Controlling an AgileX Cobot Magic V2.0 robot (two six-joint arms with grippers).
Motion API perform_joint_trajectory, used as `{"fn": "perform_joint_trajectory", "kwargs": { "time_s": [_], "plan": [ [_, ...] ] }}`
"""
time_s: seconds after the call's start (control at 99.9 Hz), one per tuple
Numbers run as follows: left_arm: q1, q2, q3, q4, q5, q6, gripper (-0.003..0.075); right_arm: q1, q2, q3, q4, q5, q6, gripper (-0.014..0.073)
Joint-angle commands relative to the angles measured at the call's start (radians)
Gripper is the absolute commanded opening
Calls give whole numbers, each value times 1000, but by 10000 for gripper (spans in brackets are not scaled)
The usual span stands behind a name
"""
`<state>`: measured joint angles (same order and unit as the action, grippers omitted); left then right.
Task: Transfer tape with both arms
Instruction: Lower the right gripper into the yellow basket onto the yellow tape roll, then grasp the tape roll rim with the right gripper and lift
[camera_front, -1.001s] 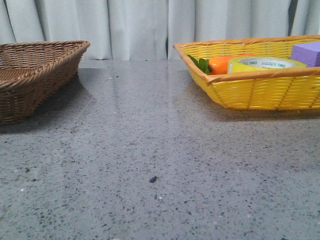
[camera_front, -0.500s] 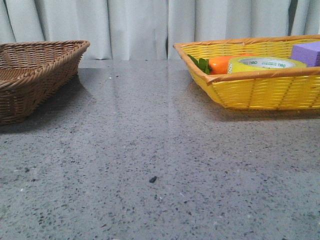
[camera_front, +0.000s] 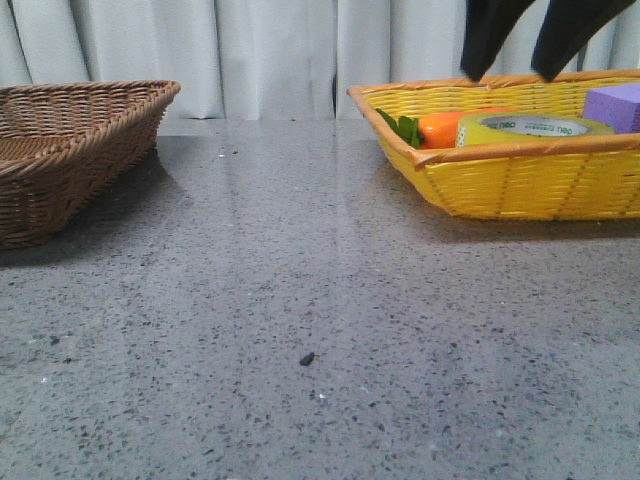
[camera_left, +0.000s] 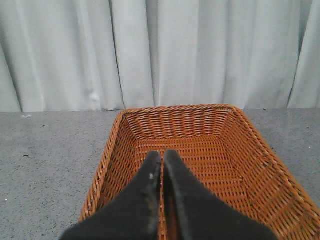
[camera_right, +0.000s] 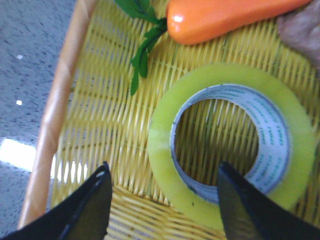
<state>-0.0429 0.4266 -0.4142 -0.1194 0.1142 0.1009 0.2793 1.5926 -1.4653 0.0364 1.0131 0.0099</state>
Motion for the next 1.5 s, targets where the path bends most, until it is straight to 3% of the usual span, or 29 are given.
{"fn": "perform_joint_trajectory", "kwargs": {
  "time_s": [0.0, 0.37, 0.47, 0.59, 0.72, 1.081, 1.291, 1.491],
  "plan": [
    [1, 13, -38, -10, -74, -10, -21, 0, 25, -76, 7, 21, -10, 383],
    [1, 13, -38, -14, -114, -10, -21, 0, 197, -171, 5, 56, -10, 369],
    [1, 13, -38, -16, -114, -10, -21, 0, 216, -185, 4, 82, -10, 259],
    [1, 13, -38, -19, -114, -10, -21, 0, 218, -190, 1, 85, -10, 64],
    [1, 13, -38, -25, -114, -10, -21, 0, 218, -190, 1, 94, -10, -47],
    [1, 13, -38, -34, -120, -10, -21, 0, 218, -238, -2, 162, -10, -67],
    [1, 13, -38, -34, -114, -10, -21, 2, 218, -419, -14, 297, -10, -67],
    [1, 13, -38, -34, -114, -10, -21, 85, 209, -603, 41, 298, -19, -67]
  ]
}}
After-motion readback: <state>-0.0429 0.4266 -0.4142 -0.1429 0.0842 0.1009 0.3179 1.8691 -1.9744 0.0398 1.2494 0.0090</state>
